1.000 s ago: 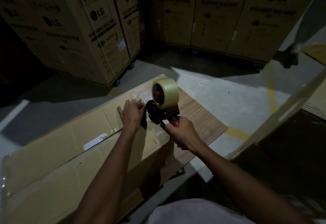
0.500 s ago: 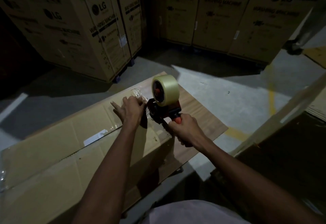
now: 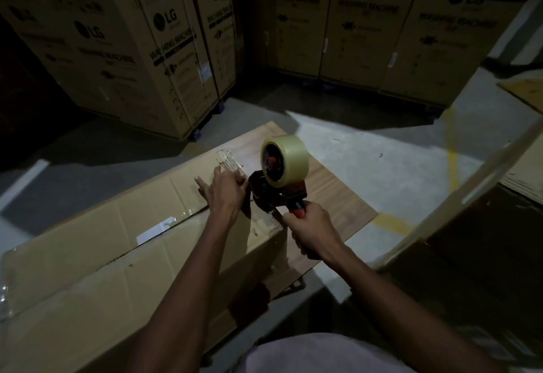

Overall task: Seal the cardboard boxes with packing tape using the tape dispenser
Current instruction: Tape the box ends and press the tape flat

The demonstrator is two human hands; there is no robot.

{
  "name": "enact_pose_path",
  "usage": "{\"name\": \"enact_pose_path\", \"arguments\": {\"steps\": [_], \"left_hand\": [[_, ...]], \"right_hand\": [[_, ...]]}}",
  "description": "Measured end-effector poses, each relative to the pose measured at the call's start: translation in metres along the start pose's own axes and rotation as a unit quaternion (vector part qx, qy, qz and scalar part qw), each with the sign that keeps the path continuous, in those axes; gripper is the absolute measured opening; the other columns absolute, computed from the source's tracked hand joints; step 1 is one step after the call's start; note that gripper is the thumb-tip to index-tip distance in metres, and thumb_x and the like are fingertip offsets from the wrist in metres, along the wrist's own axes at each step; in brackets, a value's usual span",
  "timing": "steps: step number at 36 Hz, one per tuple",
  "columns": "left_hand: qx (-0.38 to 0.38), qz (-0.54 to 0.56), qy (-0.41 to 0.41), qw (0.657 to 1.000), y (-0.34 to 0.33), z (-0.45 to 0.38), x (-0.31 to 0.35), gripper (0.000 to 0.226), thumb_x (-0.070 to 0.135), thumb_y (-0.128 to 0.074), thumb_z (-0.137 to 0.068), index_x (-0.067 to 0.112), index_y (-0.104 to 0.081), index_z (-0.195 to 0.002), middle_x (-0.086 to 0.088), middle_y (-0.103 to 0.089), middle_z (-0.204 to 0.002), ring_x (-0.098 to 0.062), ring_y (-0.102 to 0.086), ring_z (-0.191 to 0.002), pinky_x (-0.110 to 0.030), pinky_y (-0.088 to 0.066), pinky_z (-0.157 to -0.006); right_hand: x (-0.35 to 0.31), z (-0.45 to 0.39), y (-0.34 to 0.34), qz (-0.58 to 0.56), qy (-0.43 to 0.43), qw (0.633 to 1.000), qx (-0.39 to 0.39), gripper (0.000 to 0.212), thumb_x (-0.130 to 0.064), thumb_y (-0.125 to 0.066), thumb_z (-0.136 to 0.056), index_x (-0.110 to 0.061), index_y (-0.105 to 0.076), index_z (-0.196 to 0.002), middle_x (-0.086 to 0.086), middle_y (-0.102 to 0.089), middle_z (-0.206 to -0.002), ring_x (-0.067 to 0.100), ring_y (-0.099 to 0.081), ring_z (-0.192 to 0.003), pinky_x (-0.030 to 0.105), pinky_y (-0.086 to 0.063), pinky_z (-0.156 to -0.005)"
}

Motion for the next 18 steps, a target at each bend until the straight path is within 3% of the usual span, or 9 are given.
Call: {"name": "enact_pose_path", "arguments": {"steps": [3, 8, 12, 18], "left_hand": [[0.002, 0.019, 0.019, 1.000, -0.002, 0.009, -0.002, 0.030, 0.038, -0.058, -0.101, 0.023, -0.073, -0.123, -0.012, -0.065, -0.134, -0.024, -0.031, -0.150, -0.066, 0.001, -0.119], [0.008, -0.019, 0.034, 0.999, -0.002, 0.005, -0.002, 0.031, 0.047, -0.058, -0.100, 0.025, -0.078, -0.108, -0.011, -0.068, -0.128, -0.025, -0.033, -0.148, -0.067, 0.007, -0.119], [0.019, -0.043, 0.043, 0.998, -0.004, 0.005, -0.004, 0.035, 0.049, -0.055, -0.100, 0.025, -0.077, -0.112, -0.016, -0.064, -0.130, -0.026, -0.035, -0.147, -0.067, 0.012, -0.118], [0.034, -0.056, 0.054, 0.996, -0.004, 0.007, -0.004, 0.034, 0.049, -0.057, -0.099, 0.023, -0.076, -0.109, -0.014, -0.065, -0.127, -0.027, -0.039, -0.144, -0.067, 0.009, -0.118]], "right_hand": [[0.000, 0.000, 0.000, -0.004, -0.008, 1.000, 0.001, 0.040, -0.054, -0.061, -0.068, -0.019, -0.061, -0.087, -0.001, -0.060, -0.055, 0.016, -0.054, -0.041, 0.033, -0.048, -0.042], [-0.006, 0.000, 0.002, 0.010, -0.001, 1.000, -0.002, 0.043, -0.054, -0.058, -0.067, -0.015, -0.060, -0.085, 0.004, -0.060, -0.059, 0.018, -0.054, -0.042, 0.033, -0.048, -0.042], [-0.012, 0.000, 0.007, 0.020, 0.004, 1.000, -0.012, 0.040, -0.052, -0.060, -0.067, -0.017, -0.061, -0.085, 0.001, -0.060, -0.058, 0.015, -0.053, -0.042, 0.031, -0.047, -0.041], [-0.015, 0.002, 0.015, 0.059, 0.023, 0.998, -0.020, 0.019, -0.034, -0.063, -0.085, -0.016, -0.060, -0.085, 0.002, -0.061, -0.059, 0.014, -0.054, -0.041, 0.029, -0.046, -0.040]]}}
Point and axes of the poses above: each hand's wrist, its own z-axis away from the middle knuckle, its own y-axis out of the back of the hand, x = y × z, the point moved 5 cm from there along -z, towards the middle knuckle
